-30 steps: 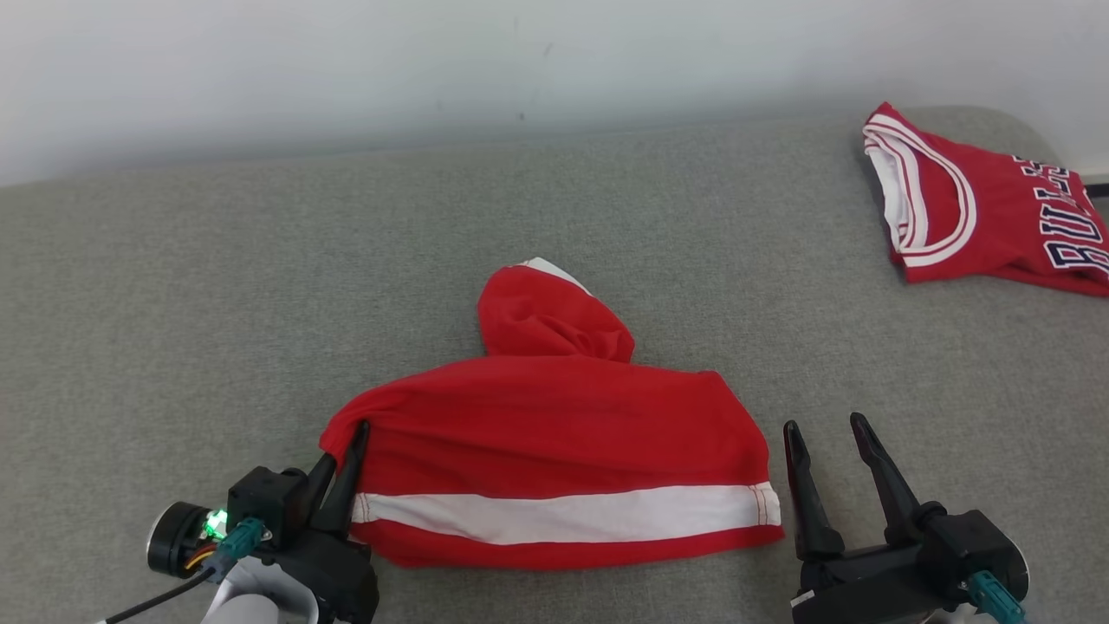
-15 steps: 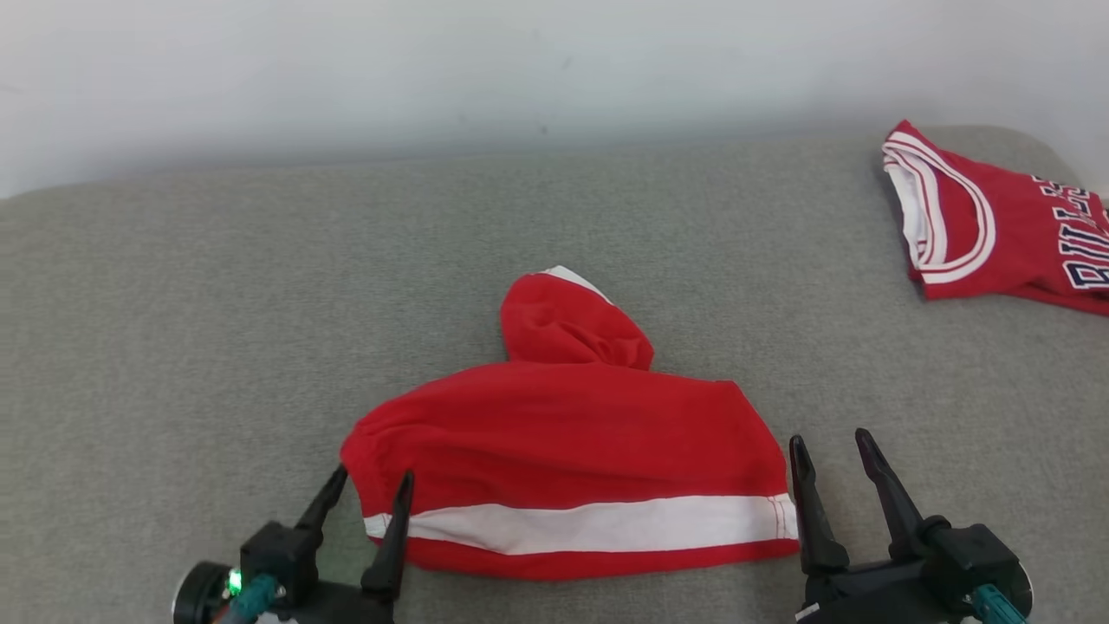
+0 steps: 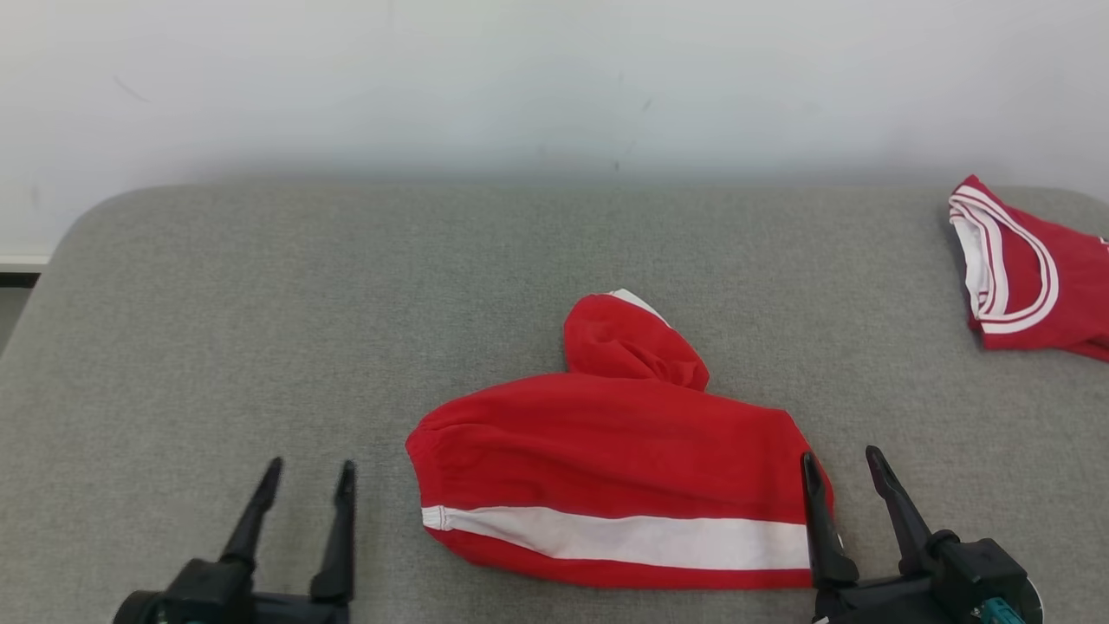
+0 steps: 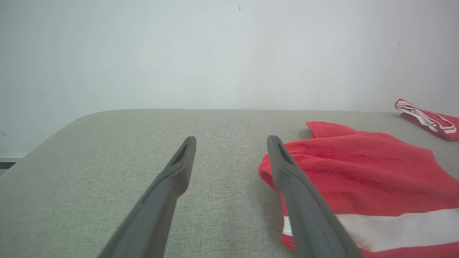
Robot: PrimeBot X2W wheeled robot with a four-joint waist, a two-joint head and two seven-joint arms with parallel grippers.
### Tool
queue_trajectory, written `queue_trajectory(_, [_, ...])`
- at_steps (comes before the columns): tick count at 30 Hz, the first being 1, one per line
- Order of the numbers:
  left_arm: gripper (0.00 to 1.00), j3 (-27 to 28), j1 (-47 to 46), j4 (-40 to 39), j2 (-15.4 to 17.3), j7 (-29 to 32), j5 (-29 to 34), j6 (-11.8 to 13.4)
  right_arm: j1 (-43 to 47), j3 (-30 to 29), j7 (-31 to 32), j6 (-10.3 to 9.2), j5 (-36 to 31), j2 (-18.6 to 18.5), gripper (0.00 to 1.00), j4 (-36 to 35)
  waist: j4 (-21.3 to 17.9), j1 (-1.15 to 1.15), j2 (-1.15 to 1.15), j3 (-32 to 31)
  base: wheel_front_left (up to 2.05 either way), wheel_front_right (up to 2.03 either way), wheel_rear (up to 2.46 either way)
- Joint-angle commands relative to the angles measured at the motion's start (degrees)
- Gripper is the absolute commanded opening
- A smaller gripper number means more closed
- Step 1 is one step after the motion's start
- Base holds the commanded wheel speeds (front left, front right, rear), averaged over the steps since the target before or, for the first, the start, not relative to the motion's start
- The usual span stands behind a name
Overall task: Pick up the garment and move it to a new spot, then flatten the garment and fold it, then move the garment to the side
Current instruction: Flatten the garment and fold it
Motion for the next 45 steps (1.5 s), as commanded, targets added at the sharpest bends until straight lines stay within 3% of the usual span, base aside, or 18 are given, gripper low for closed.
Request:
queue_trajectory(1, [1.00,1.1,1.1,-0.8,-0.1,-0.2,0.8,0.3,0.7,-0.1,-0.2,-0.16,0.3,-0.1,1.00,0.0,0.9,0.00,0.00,-1.0,0.00,0.00,0.00])
queue_trajectory(11, [1.00,9.1,6.8,-5.1,-0.6,-0.2,3.8,1.0,2.6,-1.4,-0.2,-0.16,0.5,0.2,1.00,1.0,0.9,0.00,0.00,-3.7,0.00,0.00,0.00])
queue_trajectory(32, [1.00,10.5,10.8,-6.0,-2.5,-0.2,5.9,-0.3,4.8,-3.8,-0.2,-0.16,-0.6,1.0,1.00,1.5,-0.2,0.00,0.00,-4.6,0.00,0.00,0.00])
queue_trajectory(40, [1.00,5.1,7.5,-3.6,-1.9,-0.2,4.3,-0.8,4.0,-4.2,-0.2,-0.16,-0.9,0.1,1.00,5.3,-0.1,0.00,0.00,-4.1,0.00,0.00,0.00])
queue_trajectory(45, [1.00,-2.1,3.9,2.2,0.0,-0.2,1.5,-0.8,2.2,-3.5,-0.1,-0.16,-1.3,0.1,1.00,9.3,-0.5,0.00,0.00,-2.4,0.00,0.00,0.00])
